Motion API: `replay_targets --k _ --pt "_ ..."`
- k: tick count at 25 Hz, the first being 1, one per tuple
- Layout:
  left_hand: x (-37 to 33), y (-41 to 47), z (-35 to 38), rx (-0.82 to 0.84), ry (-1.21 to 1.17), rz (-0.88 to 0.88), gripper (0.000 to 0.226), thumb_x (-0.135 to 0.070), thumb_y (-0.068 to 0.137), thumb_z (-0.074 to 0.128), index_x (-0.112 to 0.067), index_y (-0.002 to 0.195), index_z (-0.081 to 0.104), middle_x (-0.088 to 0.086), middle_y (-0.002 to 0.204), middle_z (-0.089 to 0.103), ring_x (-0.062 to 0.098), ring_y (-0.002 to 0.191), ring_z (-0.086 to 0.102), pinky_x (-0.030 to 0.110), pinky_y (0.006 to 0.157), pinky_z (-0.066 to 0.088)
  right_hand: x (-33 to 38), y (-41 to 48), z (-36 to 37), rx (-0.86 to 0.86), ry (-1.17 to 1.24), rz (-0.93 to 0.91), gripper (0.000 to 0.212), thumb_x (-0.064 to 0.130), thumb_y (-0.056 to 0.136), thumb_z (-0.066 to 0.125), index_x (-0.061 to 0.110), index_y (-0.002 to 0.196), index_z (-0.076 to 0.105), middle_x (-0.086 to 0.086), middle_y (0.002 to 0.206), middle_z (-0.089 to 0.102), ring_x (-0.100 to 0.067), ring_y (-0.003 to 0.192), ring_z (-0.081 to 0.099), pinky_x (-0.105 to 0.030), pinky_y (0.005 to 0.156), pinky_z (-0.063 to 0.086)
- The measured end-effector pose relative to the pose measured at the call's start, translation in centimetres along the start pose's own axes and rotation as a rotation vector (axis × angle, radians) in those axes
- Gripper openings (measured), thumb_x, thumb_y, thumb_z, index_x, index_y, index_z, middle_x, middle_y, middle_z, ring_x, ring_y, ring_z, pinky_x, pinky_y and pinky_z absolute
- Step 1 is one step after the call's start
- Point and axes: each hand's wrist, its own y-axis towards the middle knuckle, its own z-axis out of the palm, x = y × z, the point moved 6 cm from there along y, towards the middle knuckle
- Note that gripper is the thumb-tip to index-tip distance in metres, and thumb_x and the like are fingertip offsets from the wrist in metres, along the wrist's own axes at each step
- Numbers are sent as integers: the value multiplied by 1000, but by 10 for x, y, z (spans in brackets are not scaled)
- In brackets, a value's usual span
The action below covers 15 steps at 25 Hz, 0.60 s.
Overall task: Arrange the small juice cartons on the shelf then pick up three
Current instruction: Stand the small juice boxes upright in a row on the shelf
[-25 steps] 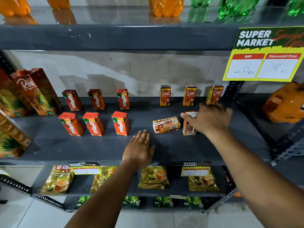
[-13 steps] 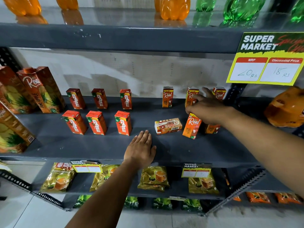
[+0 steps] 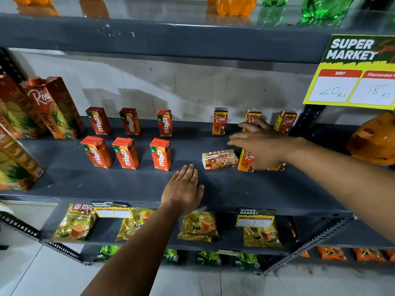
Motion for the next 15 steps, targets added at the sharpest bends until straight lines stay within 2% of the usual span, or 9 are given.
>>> replay_targets --k 3,6,8,11,13,15 --pt "-1 0 0 -7 -4 5 65 -46 99 20 -7 151 12 10 162 7 23 149 2 36 120 3 27 23 -8 -131 -23 -42 57 37 81 61 25 135 46 2 141 51 -24 139 27 -48 116 7" --pt "-1 0 3 49 -14 -21 69 -46 99 20 -4 151 6 13 162 0 25 149 -3 38 121 2 52 53 3 -151 -100 -58 34 28 82 62 19 114 58 -4 116 66 -26 118 51 -44 110 25" --pt "1 -1 3 77 -6 -43 72 -48 98 19 -1 150 2 15 162 -4 27 148 -6 38 120 0 62 72 13 -116 -91 -24 29 22 82 62 17 111 58 -8 113 67 -28 112 57 -44 107 31" --pt "4 2 4 80 -8 -37 73 -49 97 18 -1 150 2 15 162 -3 27 148 -6 39 120 0 64 88 27 -83 51 79 40 26 81 66 17 119 55 -11 120 64 -32 109 58 -45 91 47" --pt "3 3 4 77 -34 -35 73 -49 97 18 -2 150 2 15 162 -3 27 148 -6 39 120 0 59 87 24 -91 185 179 57 28 78 69 21 130 47 -10 129 58 -32 112 57 -44 87 49" --pt "3 2 4 72 -60 -35 73 -49 97 20 -1 150 2 15 162 -2 27 149 -5 39 119 0 50 83 13 -182 332 333 70 32 74 71 23 136 39 -10 134 51 -34 115 55 -44 87 48"
